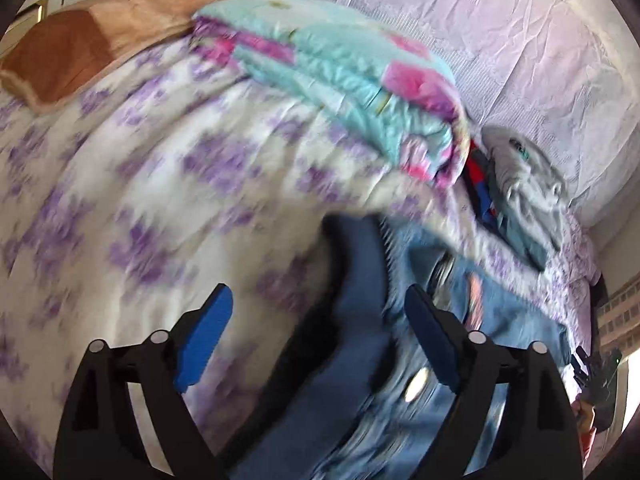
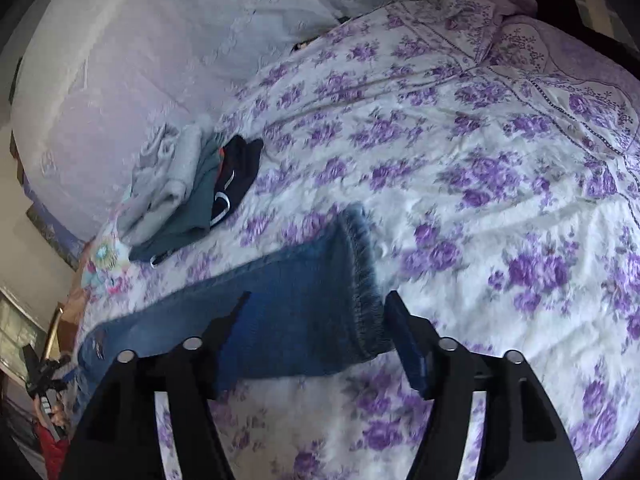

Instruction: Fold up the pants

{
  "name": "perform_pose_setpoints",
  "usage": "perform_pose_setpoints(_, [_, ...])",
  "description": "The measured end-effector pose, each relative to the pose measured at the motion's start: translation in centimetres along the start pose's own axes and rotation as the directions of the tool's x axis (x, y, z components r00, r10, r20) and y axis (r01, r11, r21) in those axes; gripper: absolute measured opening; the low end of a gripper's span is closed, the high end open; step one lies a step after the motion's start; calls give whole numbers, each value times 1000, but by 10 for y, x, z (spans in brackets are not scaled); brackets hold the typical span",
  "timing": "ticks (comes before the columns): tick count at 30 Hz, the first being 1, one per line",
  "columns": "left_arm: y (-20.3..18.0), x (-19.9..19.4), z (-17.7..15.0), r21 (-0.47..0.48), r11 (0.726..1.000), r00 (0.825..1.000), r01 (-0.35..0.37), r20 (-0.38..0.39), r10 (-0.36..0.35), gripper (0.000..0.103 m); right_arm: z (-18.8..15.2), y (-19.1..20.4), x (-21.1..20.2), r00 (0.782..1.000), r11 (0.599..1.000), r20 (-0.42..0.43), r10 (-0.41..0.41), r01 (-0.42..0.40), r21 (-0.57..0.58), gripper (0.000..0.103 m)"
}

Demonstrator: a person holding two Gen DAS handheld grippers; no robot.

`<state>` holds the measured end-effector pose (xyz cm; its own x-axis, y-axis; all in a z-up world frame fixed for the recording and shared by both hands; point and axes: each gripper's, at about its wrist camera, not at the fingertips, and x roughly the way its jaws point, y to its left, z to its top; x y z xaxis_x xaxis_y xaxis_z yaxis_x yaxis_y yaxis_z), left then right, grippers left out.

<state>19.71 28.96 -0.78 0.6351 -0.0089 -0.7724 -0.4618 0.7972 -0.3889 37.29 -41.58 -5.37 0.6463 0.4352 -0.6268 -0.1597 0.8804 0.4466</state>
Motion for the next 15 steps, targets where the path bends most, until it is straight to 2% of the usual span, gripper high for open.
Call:
perform_pose_setpoints(2, [15,3,-16,-23,999,999,-22,-38,21,86,-11,3,17,996,996,-49,-71,69,-49,78])
perform_pose_setpoints(5, [38,-1,-34,-85,996,999,20,-39,-24,85,-13,-1,12,996,997,-37,-78,78,-18,77])
perform_pose_setpoints(7, [46,-17,-42,-105,994,999,37,-30,-41,85,-18,3,-11,999,999,-13,-35,35,13,78])
perform_pose_setpoints(10, [55,-44,-58,-118,990,997,77,-24,-80,85,-39,20,-68,998,997,9,67,-66,-37,78])
perform_pose_setpoints(12, [60,-55,-73,-124,986,992,113,-34,-118,85,-62,19,-102,996,994,2,94,-94,-52,83])
perform_pose_setpoints(15, [62,-59,-92,-127,977,982,173,-52,-180,85,-105,2,-143,994,995,-30,102,-102,-4,83])
